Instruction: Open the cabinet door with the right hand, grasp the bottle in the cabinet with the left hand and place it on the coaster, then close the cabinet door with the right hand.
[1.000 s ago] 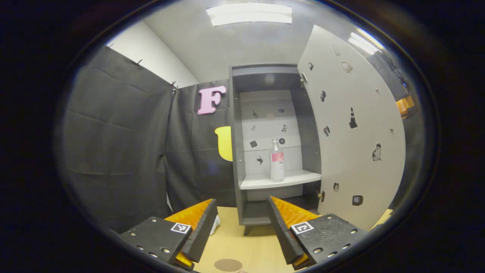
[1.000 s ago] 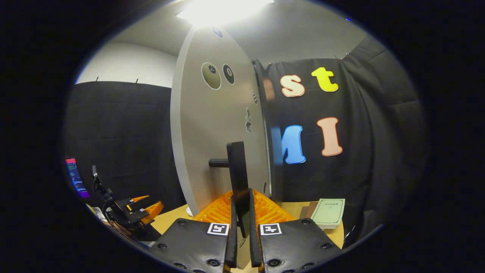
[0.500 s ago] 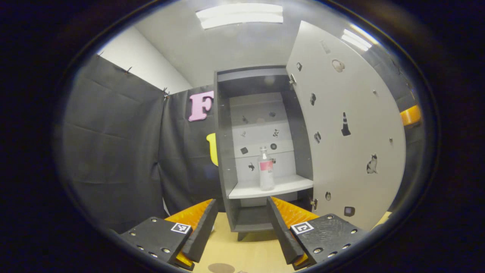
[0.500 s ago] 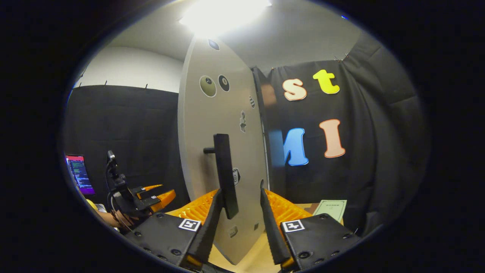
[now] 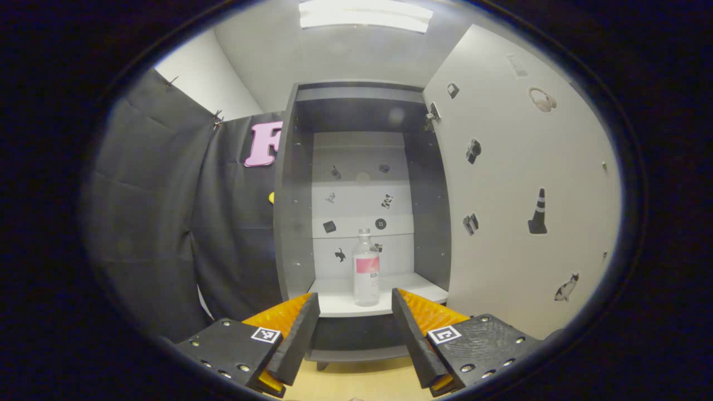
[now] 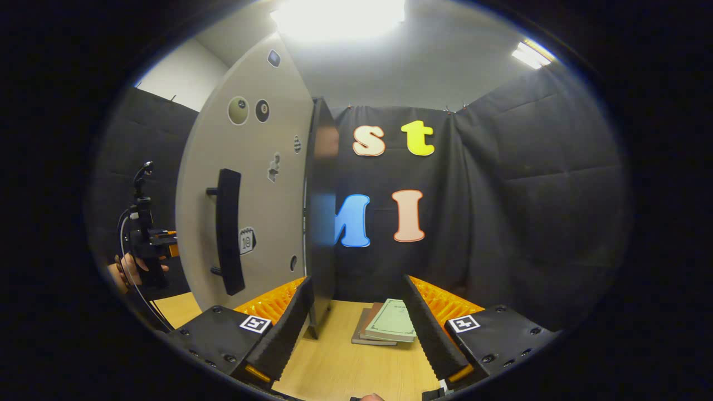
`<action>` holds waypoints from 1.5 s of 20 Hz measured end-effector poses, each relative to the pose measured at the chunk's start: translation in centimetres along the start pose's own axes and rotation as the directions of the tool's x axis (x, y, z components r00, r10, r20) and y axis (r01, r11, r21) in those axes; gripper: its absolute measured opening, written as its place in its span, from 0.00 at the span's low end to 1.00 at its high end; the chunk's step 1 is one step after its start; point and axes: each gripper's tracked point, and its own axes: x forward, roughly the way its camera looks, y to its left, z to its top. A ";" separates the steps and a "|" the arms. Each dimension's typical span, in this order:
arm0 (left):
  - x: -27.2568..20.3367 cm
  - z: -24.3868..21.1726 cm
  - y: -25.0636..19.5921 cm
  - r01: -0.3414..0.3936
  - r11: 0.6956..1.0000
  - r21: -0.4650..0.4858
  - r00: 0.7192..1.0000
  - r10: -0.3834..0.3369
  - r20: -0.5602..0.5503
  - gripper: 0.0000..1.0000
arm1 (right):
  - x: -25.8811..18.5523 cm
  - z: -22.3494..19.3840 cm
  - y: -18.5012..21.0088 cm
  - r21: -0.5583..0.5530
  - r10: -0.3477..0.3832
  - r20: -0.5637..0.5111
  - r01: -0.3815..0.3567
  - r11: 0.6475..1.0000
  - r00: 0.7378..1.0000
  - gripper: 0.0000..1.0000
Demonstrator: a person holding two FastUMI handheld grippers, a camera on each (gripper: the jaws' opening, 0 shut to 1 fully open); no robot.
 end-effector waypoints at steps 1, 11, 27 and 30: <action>1.4 0.0 0.0 0.016 1.000 -0.001 1.000 -0.016 0.000 0.80 | 0.3 -0.2 -0.6 0.000 -0.033 -0.005 0.033 0.999 0.999 1.00; 14.2 -4.5 -0.6 0.150 0.988 -0.039 0.986 -0.153 -0.069 0.78 | 0.9 -1.4 -3.9 -0.040 -0.306 -0.036 0.305 0.952 0.951 0.96; 23.3 -9.3 -1.8 0.198 0.978 -0.058 0.970 -0.204 -0.132 0.80 | 1.1 -4.0 -4.6 -0.037 -0.425 -0.124 0.424 0.905 0.897 1.00; 22.0 -8.5 -1.5 0.193 0.978 -0.084 0.973 -0.201 -0.111 0.72 | 1.4 -4.1 -4.5 -0.048 -0.406 -0.124 0.403 0.914 0.905 1.00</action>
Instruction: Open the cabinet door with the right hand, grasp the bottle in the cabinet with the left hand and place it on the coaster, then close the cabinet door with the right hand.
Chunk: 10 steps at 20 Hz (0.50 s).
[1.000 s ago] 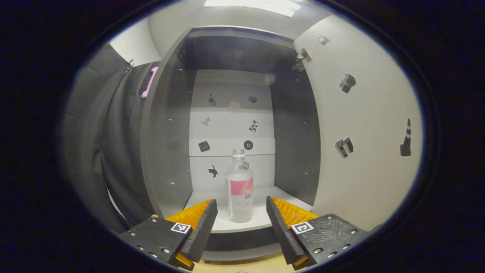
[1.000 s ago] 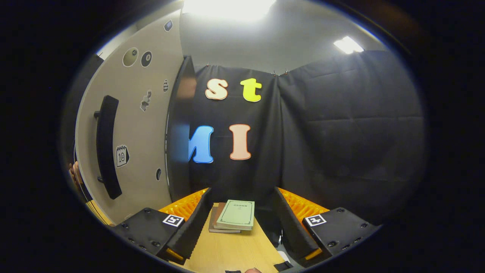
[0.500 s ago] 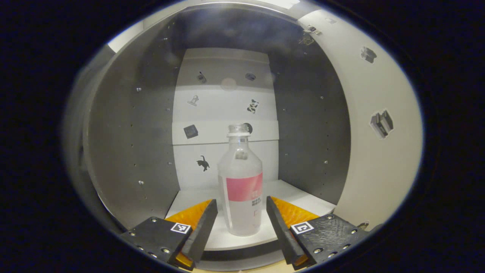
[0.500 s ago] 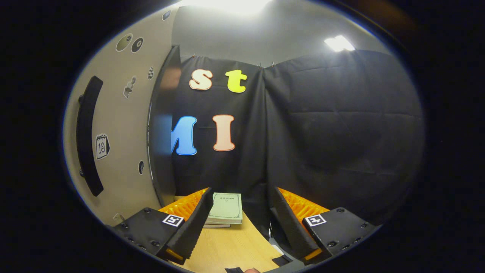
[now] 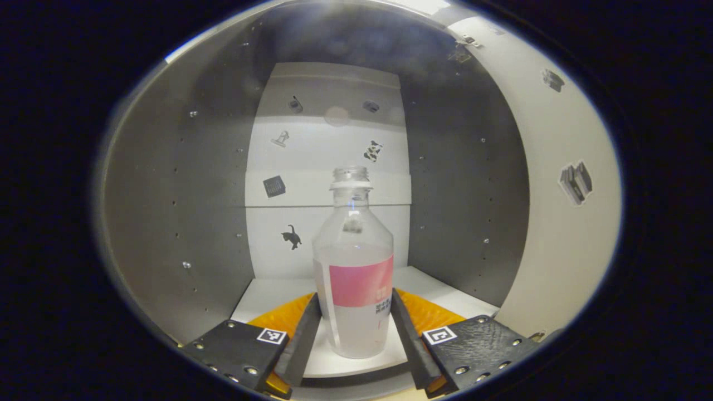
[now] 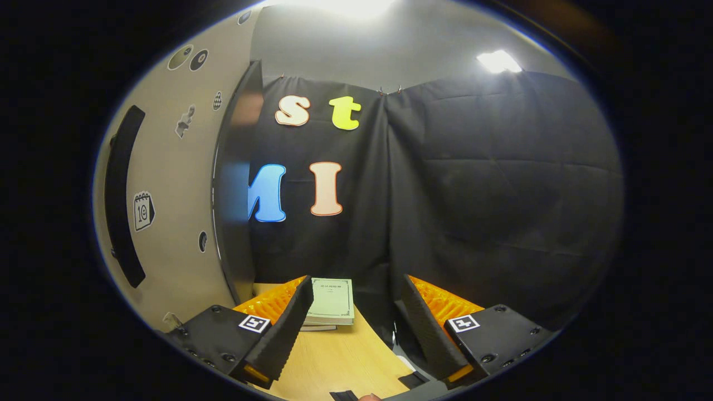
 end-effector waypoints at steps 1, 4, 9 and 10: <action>-0.7 0.5 0.2 -0.008 1.000 -0.002 1.000 0.008 0.018 0.72 | 0.1 -0.1 0.1 -0.001 0.011 -0.001 -0.011 1.000 1.000 1.00; -3.2 1.8 0.9 -0.038 0.999 0.004 0.998 0.038 0.050 0.73 | 0.3 0.0 0.4 -0.003 0.052 0.000 -0.052 0.999 0.999 0.96; -8.3 2.6 2.8 -0.111 0.994 0.001 0.992 0.111 0.067 0.74 | 0.6 0.3 1.1 0.001 0.137 0.016 -0.137 0.991 0.990 1.00; -9.4 2.5 3.4 -0.130 0.991 0.002 0.989 0.130 0.069 0.74 | 0.7 0.4 1.2 0.001 0.155 0.020 -0.155 0.988 0.988 1.00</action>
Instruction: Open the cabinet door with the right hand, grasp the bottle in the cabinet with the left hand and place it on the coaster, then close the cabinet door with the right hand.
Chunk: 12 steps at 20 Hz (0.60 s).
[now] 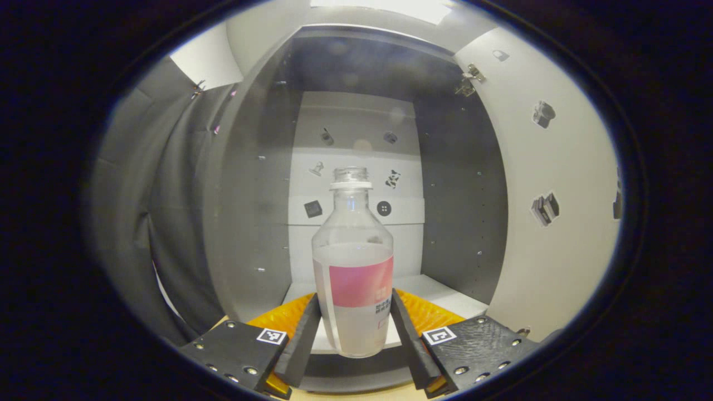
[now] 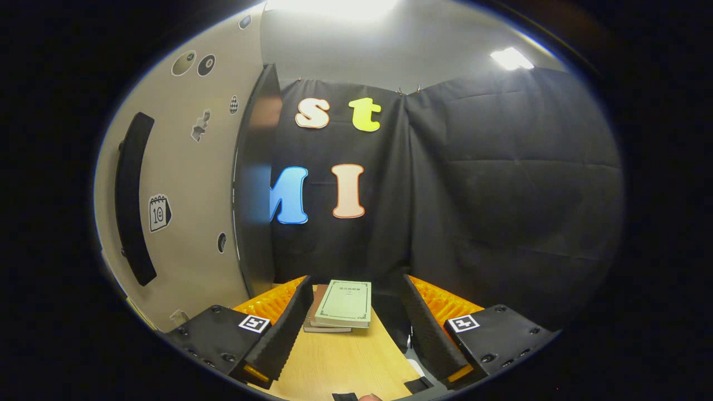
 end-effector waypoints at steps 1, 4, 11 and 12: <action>-1.1 0.1 0.7 -0.018 1.000 0.003 1.000 0.018 0.001 0.74 | 0.1 0.0 0.1 0.000 0.017 0.002 -0.017 1.000 1.000 1.00; -4.1 -0.3 2.9 -0.076 0.997 0.000 0.997 0.076 -0.007 0.73 | 0.4 0.2 0.7 0.004 0.070 0.008 -0.070 0.998 0.997 1.00; -11.5 -1.4 8.0 -0.196 0.980 -0.016 0.981 0.196 -0.003 0.74 | 0.6 0.3 2.7 0.003 0.181 0.017 -0.181 0.983 0.983 1.00; -12.4 -1.6 8.4 -0.206 0.978 -0.020 0.979 0.206 -0.003 0.75 | 0.6 0.3 2.9 0.003 0.192 0.018 -0.192 0.981 0.981 1.00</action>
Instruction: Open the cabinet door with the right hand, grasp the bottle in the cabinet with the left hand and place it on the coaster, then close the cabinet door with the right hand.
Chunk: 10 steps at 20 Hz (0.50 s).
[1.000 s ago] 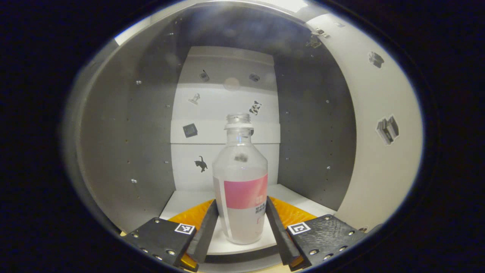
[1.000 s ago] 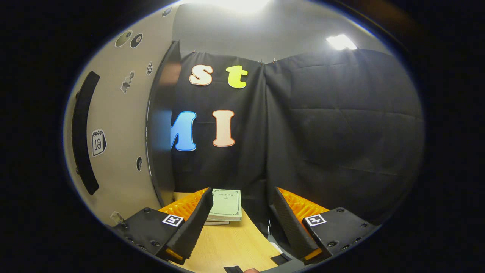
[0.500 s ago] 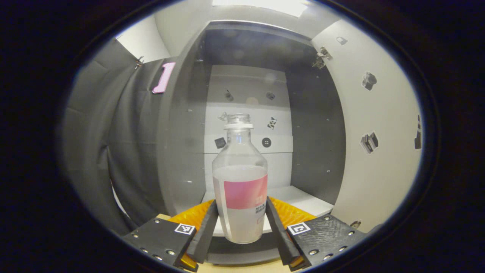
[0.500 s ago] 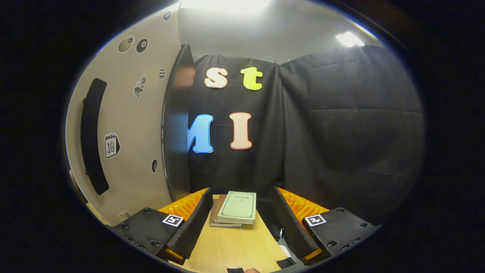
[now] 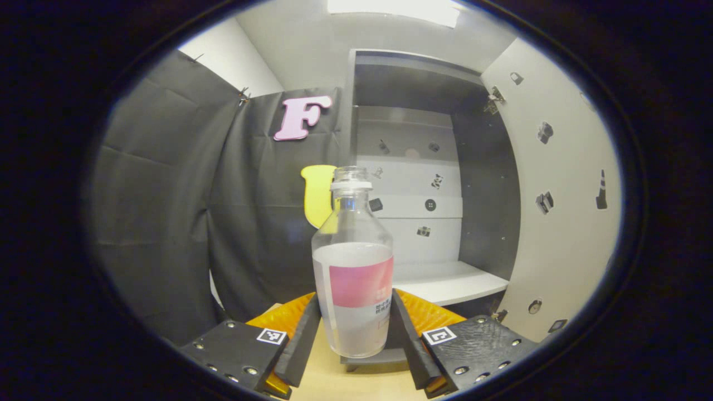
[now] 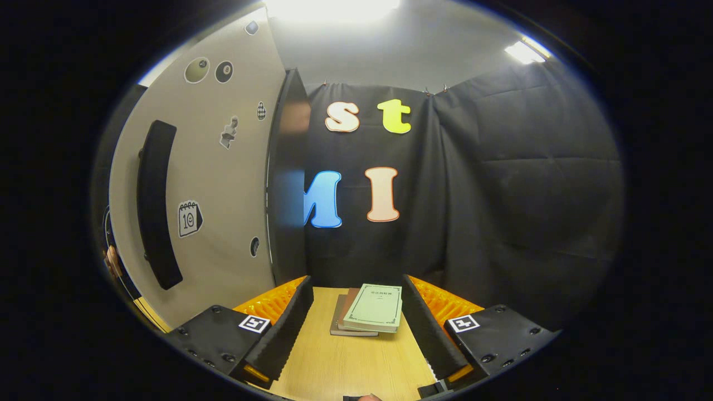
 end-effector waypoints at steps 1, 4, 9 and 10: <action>-1.0 -0.1 0.8 -0.014 1.000 -0.007 1.000 0.014 0.000 0.75 | 0.0 -0.1 0.3 0.000 0.012 0.000 -0.012 1.000 1.000 1.00; -3.1 -0.8 2.2 -0.042 0.999 -0.022 0.999 0.042 0.005 0.74 | -0.3 -0.3 1.0 -0.002 0.040 -0.004 -0.040 0.999 0.999 1.00; -6.8 -2.3 3.2 -0.045 0.999 -0.024 0.999 0.046 0.024 0.73 | -1.3 -1.0 1.5 -0.003 0.060 -0.007 -0.060 0.998 0.998 1.00; -7.4 -2.9 3.3 -0.046 0.999 -0.023 0.999 0.047 0.023 0.73 | -1.6 -1.2 1.5 0.002 0.061 -0.010 -0.061 0.998 0.998 1.00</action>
